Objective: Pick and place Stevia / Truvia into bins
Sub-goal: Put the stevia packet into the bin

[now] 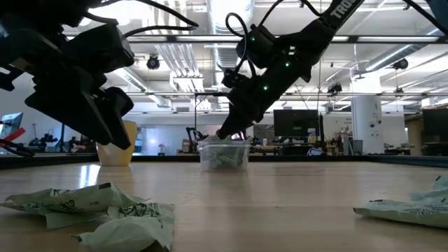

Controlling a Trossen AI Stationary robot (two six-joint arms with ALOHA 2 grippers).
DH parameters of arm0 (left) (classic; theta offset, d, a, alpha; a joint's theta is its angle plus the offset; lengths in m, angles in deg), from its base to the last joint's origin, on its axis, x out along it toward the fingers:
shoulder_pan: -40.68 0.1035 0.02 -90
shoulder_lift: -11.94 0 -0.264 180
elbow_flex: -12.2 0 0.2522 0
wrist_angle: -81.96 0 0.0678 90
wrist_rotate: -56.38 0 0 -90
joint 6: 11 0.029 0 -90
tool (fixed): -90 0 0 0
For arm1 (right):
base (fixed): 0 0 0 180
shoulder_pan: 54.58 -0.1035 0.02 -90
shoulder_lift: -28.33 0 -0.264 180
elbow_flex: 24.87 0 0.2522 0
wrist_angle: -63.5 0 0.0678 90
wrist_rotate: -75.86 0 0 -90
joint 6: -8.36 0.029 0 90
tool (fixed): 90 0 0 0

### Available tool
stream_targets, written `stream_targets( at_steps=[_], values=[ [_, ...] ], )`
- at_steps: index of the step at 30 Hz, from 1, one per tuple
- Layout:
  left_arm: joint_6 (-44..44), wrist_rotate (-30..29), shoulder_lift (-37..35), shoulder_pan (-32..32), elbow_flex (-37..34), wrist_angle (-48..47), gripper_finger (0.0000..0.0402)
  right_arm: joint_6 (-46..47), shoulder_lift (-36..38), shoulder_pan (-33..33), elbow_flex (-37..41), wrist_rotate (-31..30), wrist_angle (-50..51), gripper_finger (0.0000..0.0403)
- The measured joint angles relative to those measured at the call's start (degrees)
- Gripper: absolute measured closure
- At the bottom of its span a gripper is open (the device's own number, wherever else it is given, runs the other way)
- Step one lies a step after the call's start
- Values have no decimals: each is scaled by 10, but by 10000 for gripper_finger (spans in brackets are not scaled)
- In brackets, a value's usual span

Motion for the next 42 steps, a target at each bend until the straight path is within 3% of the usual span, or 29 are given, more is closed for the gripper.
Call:
stream_targets(
  at_steps=[5, 11, 18, 30, 38, 42],
  values=[
    [0, 0, 0, -1, -1, 5, 217, -31, 40, -5, -12, 2, 29, 262],
    [0, 23, 5, -20, -1, 23, 217, -55, 120, -41, -7, 7, 145, 255],
    [9, 42, 55, -59, -2, 157, 217, -55, 181, -85, 8, 6, 255, 255],
    [-1, 61, 205, -101, 0, 348, 217, -56, 206, -102, 30, 4, 254, 275],
    [-29, 70, 234, -104, 7, 353, 218, -55, 206, -102, 30, 4, 253, 287],
    [-29, 68, 234, -107, 7, 348, 243, -55, 206, -102, 30, 4, 253, 292]
  ],
)
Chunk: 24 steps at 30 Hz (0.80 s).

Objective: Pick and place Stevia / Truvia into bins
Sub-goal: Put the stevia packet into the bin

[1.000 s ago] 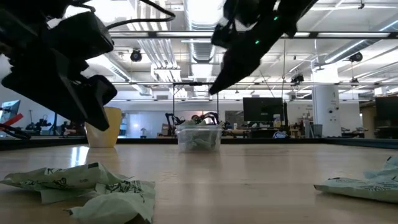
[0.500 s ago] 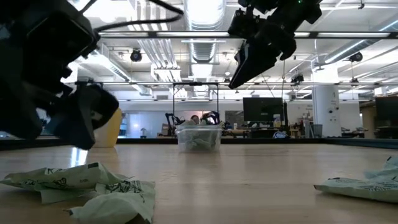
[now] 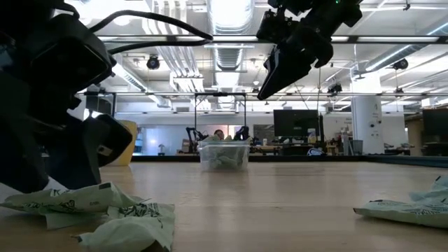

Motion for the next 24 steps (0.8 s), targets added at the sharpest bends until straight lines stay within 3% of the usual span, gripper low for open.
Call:
stream_targets(
  at_steps=[10, 18, 24],
  values=[
    [-1, 14, 0, -2, 0, -8, 354, 1, 0, 0, 0, 0, 0, 304],
    [-2, 13, -1, -4, 0, -20, 394, 2, 0, 0, 0, 0, 0, 312],
    [28, -15, -18, -6, -2, -35, 401, 2, 0, 0, 0, 0, 0, 318]
  ],
)
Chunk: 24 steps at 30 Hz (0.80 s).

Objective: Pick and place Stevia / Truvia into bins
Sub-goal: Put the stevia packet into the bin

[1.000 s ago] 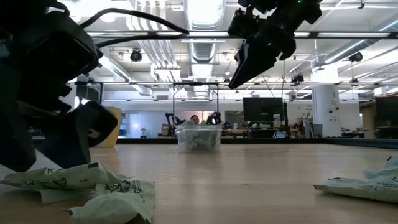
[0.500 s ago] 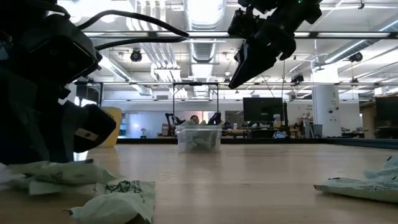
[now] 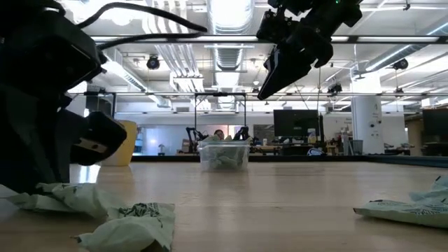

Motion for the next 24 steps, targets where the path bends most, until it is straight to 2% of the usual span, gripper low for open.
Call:
stream_targets(
  at_steps=[3, 9, 17, 20, 24],
  values=[
    [21, -38, -26, 1, -1, -28, 401, 0, 0, 0, 0, 0, -1, 322],
    [52, -169, -101, 2, 0, -116, 401, 0, 0, 0, 0, 0, -3, 322],
    [181, -347, -177, 17, 0, -123, 402, -2, 0, 0, 0, 0, -21, 322],
    [213, -383, -194, 45, 1, -121, 402, -2, 0, 0, 0, 0, -24, 327],
    [217, -398, -200, 106, 1, -119, 402, -3, 0, 0, 0, 0, -24, 331]
  ],
)
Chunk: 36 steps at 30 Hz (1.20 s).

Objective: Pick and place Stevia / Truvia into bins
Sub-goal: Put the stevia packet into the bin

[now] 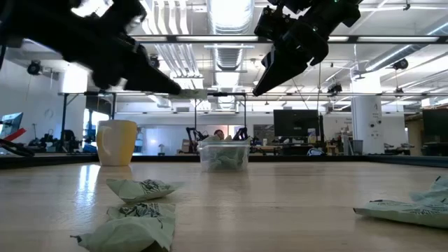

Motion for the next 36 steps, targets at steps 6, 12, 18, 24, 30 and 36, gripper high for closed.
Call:
stream_targets(
  at_steps=[6, 12, 18, 24, 30, 36],
  values=[
    [-4, 7, 15, 95, 0, 35, 402, -2, 0, 0, 0, 0, 6, 325],
    [-2, 106, 49, 187, 19, 77, 402, -2, 0, 0, 0, 0, 36, 326],
    [-3, 178, 103, 246, 62, 78, 401, -1, 0, 0, 0, -1, 57, 335],
    [-6, 232, 159, 276, 106, 44, 401, 7, 1, 0, 0, -1, 69, 329],
    [-21, 238, 195, 285, 144, -24, 401, 18, 1, 0, 0, -1, 87, 327],
    [-21, 245, 201, 287, 173, -90, 401, 18, 1, 0, 0, 0, 88, 335]
  ],
)
